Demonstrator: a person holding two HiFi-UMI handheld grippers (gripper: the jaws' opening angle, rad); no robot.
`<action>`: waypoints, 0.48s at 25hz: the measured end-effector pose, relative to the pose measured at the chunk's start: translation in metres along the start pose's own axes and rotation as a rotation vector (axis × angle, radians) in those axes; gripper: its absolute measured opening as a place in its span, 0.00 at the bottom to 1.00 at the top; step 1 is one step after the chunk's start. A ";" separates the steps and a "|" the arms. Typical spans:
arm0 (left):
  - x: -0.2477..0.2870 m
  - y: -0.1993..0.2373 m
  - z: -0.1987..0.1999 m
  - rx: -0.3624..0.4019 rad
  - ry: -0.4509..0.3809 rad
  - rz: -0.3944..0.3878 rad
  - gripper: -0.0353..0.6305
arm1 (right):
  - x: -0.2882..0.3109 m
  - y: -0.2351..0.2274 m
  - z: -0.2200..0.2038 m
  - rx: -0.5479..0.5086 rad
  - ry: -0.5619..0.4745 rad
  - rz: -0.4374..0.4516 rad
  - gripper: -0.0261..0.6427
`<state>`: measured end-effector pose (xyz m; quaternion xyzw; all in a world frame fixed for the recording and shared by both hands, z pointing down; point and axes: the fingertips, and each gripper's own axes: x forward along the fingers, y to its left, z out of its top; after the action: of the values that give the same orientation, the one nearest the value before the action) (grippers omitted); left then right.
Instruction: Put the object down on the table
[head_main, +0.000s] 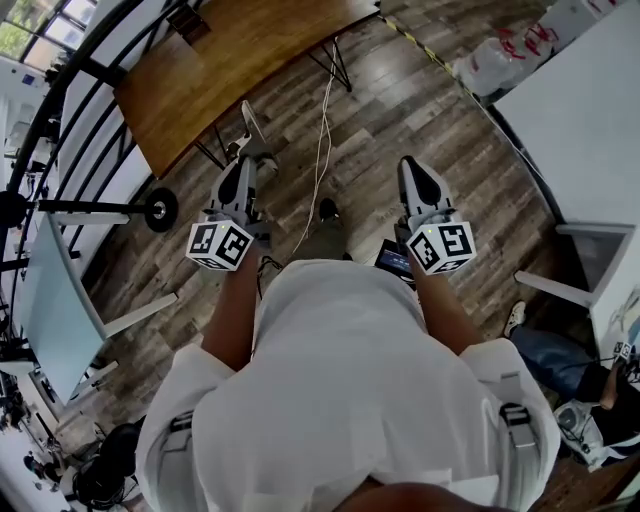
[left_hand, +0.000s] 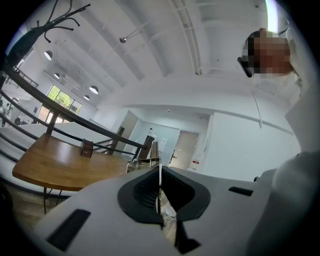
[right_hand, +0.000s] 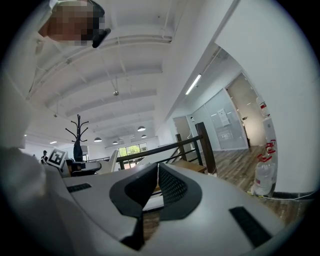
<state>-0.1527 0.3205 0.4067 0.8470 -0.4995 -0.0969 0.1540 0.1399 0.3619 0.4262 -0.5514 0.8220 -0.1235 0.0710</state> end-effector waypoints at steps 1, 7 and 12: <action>0.007 0.005 0.000 -0.008 0.000 0.001 0.08 | 0.009 -0.003 -0.001 0.001 0.006 -0.003 0.08; 0.049 0.041 0.007 -0.016 0.002 0.012 0.08 | 0.070 -0.008 0.008 -0.015 0.023 0.013 0.08; 0.088 0.076 0.022 -0.025 -0.012 0.024 0.08 | 0.130 -0.014 0.015 -0.032 0.048 0.026 0.08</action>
<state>-0.1796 0.2051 0.4125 0.8383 -0.5093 -0.1065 0.1627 0.1062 0.2348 0.4177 -0.5387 0.8324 -0.1225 0.0441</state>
